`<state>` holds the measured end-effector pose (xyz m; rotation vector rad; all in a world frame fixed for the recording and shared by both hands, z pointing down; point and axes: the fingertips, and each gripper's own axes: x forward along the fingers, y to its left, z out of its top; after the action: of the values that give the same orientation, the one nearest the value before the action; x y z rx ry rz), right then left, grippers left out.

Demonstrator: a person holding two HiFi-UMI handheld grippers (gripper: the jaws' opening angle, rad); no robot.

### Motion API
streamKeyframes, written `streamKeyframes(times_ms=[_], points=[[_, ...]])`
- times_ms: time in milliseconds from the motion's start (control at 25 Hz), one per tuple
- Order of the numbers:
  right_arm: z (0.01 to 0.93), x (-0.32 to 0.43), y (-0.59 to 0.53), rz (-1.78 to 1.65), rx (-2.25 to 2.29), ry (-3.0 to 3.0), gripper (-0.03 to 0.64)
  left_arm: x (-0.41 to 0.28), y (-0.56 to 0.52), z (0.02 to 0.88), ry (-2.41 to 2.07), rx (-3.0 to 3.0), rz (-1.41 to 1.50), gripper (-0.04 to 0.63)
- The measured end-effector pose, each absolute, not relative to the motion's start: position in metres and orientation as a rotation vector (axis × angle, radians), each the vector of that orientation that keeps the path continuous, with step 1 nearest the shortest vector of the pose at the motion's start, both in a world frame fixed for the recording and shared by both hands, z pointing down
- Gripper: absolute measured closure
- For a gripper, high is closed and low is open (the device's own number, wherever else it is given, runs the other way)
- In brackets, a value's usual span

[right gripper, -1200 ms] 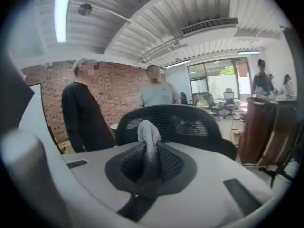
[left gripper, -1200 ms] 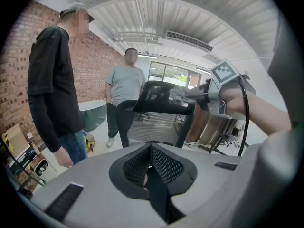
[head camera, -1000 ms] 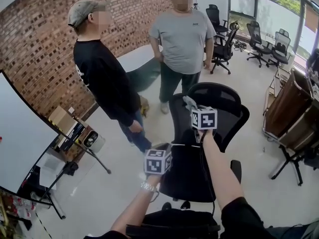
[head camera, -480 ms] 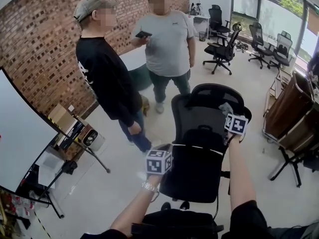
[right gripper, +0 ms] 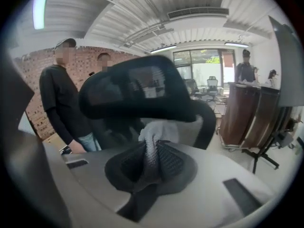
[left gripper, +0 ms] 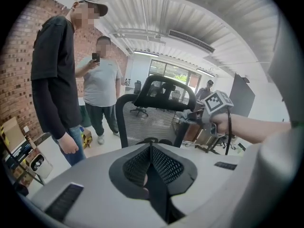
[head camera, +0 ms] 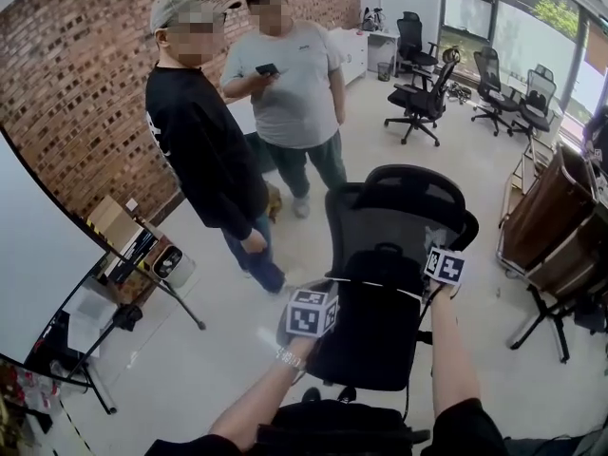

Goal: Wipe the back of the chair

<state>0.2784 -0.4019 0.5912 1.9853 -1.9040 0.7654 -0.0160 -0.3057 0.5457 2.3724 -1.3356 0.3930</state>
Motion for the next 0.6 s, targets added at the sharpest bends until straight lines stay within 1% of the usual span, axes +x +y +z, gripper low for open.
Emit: streamKeyframes(times_ms=[240,360,480,600], points=[[0.622,0.095,-0.459,0.738,1.598,-2.25,0.571,-0.058,-0.299,0.545,-1.449,2.298,0.405,0.58],[0.627,0.033,-0.483,0.683,1.457,-2.327,0.571,-0.085,-0.293,0.549,-1.513,2.242,0.417,0.58],[0.632,0.019,-0.505,0.603,1.447,-2.283,0.571,-0.106,-0.293,0.553,-1.561,2.195,0.413,0.58],[0.643,0.039,-0.518,0.605,1.515,-2.202,0.571,-0.12,-0.294,0.557,-1.591,2.163,0.413,0.58]])
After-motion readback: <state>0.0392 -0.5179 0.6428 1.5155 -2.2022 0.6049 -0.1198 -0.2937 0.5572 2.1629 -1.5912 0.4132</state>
